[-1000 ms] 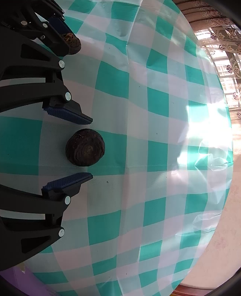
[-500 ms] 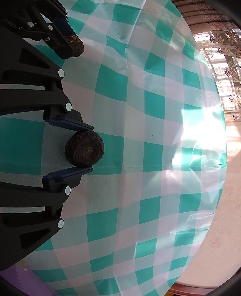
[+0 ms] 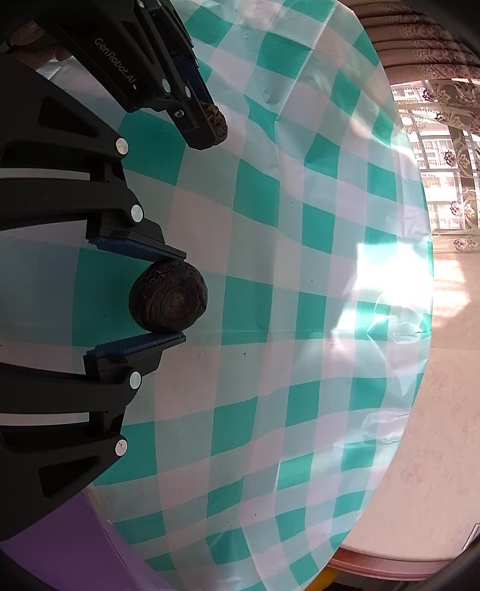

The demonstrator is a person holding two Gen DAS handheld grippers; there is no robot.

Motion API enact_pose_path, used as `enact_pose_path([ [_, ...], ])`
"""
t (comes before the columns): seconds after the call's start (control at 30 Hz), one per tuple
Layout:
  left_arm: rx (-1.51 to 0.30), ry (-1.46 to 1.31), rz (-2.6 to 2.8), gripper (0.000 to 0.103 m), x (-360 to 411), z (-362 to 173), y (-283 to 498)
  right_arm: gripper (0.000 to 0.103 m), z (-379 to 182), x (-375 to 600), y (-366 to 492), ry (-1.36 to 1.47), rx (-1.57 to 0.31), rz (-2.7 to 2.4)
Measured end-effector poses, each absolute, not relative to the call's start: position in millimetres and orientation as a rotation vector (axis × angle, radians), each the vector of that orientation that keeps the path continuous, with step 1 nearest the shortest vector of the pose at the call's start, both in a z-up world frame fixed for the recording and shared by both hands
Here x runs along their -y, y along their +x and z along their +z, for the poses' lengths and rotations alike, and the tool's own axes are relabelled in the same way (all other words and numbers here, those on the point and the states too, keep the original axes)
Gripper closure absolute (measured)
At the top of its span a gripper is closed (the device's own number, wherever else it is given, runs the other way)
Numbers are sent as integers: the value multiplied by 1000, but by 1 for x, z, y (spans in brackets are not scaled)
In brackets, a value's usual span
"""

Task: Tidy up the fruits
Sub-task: 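Lift and carry both dark brown fruits over the purple box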

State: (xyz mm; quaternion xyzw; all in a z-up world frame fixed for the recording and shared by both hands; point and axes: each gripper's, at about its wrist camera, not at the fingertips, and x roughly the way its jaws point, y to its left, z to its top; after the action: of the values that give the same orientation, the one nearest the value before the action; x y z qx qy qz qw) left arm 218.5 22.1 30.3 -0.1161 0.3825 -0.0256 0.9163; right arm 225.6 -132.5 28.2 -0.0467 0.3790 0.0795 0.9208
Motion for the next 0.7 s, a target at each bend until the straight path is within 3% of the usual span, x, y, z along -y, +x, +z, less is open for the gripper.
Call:
enact_pose_path([
  [0.7,-730,-176,-88,66,2,68,188,65,74,163,147,-30,-722,138],
])
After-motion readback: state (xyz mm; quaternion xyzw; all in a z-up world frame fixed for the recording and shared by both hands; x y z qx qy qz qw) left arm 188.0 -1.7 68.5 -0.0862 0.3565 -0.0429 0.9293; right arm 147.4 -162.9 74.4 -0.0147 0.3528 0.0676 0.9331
